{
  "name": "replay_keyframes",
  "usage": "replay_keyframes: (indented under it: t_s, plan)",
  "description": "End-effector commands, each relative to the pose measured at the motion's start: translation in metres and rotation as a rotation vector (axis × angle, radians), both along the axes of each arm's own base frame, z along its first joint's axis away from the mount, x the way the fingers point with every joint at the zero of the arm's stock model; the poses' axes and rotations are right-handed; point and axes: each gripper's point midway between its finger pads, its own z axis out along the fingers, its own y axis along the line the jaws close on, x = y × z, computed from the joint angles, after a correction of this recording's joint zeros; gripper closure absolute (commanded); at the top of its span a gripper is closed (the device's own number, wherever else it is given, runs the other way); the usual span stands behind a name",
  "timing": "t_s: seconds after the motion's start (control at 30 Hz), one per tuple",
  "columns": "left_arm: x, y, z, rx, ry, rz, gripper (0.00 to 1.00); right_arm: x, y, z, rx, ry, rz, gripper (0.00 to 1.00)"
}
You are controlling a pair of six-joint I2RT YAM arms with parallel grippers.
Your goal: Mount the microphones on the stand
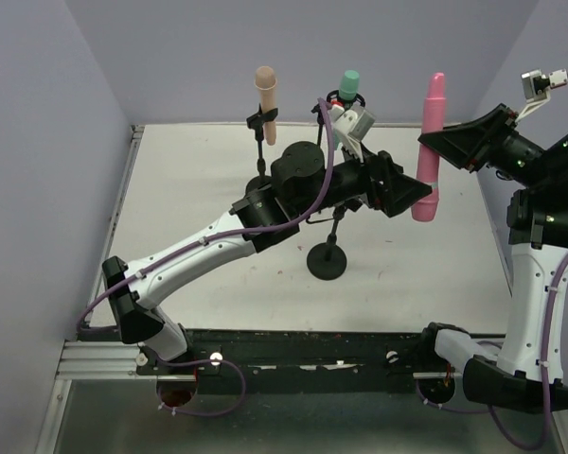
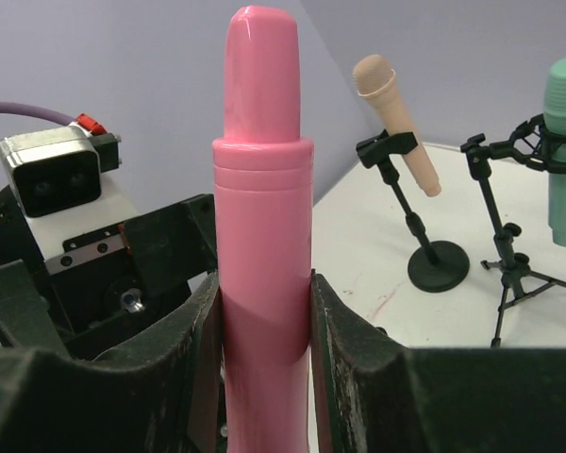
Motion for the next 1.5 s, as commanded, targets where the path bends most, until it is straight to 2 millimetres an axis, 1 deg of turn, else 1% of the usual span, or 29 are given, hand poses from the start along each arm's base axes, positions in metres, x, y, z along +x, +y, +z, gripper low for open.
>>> replay_keyframes:
  t_s: [0.0,0.07,0.17,0.43,0.5,0.53,0.6,0.73,0.87,0.9,1.0,1.03,1.07,1.13,1.17,1.23,1.3,1.33,1.43,1.47]
  plan:
    - [0.006,-0.012,0.004,-0.004,0.035,0.031,0.05,-0.019,0.008,0.013,0.026,-0.003,0.069,0.86]
    - [0.005,-0.020,0.003,-0.004,0.043,0.008,0.07,-0.020,0.008,0.012,0.027,-0.002,0.079,0.86]
    - [-0.002,-0.028,0.005,-0.020,0.041,-0.047,0.13,-0.019,0.008,0.008,0.029,0.008,0.081,0.86]
    - [-0.005,-0.036,0.010,-0.036,0.032,-0.077,0.21,-0.017,0.009,-0.001,0.024,0.018,0.095,0.85]
    - [-0.005,-0.037,0.011,-0.040,0.029,-0.084,0.27,-0.016,0.008,-0.004,0.014,0.012,0.091,0.85]
    - [-0.005,-0.037,0.012,-0.044,0.027,-0.084,0.32,-0.016,0.008,-0.006,0.010,0.014,0.086,0.85]
    - [-0.004,-0.037,0.014,-0.047,0.021,-0.082,0.37,-0.015,0.007,-0.011,0.000,0.014,0.080,0.85]
    - [-0.005,-0.038,0.012,-0.040,0.017,-0.088,0.51,-0.016,0.007,-0.018,-0.008,0.021,0.084,0.84]
    - [-0.010,-0.037,0.012,-0.035,0.017,-0.114,0.64,-0.018,0.008,-0.018,-0.013,0.015,0.089,0.84]
    - [-0.010,-0.037,0.011,-0.034,0.017,-0.116,0.69,-0.019,0.008,-0.017,-0.015,0.012,0.093,0.84]
    - [-0.010,-0.031,0.012,-0.030,0.017,-0.114,0.83,-0.023,0.010,-0.016,-0.030,-0.003,0.110,0.81]
    - [-0.011,-0.028,0.013,-0.026,0.017,-0.113,0.85,-0.025,0.010,-0.015,-0.040,-0.014,0.111,0.80]
    - [-0.014,-0.024,0.015,-0.025,0.017,-0.123,0.86,-0.026,0.010,-0.015,-0.053,-0.021,0.116,0.72]
    - [-0.022,-0.013,0.019,-0.023,0.010,-0.151,0.89,-0.030,0.011,-0.015,-0.089,-0.051,0.125,0.54]
    - [-0.027,-0.006,0.019,-0.009,0.011,-0.162,0.89,-0.032,0.011,-0.013,-0.116,-0.082,0.125,0.42]
    - [-0.036,0.008,0.020,0.009,0.008,-0.183,0.90,-0.040,0.013,-0.012,-0.154,-0.123,0.155,0.23]
    - [-0.046,0.025,0.021,0.018,0.008,-0.209,0.91,-0.048,0.016,-0.009,-0.182,-0.166,0.181,0.07]
    - [-0.052,0.035,0.022,0.025,0.010,-0.221,0.91,-0.051,0.016,-0.009,-0.194,-0.183,0.198,0.03]
    - [-0.064,0.066,0.017,0.065,0.007,-0.235,0.91,-0.064,0.021,-0.007,-0.225,-0.234,0.257,0.00]
    - [-0.070,0.080,0.017,0.078,0.006,-0.237,0.91,-0.068,0.022,-0.007,-0.238,-0.253,0.274,0.00]
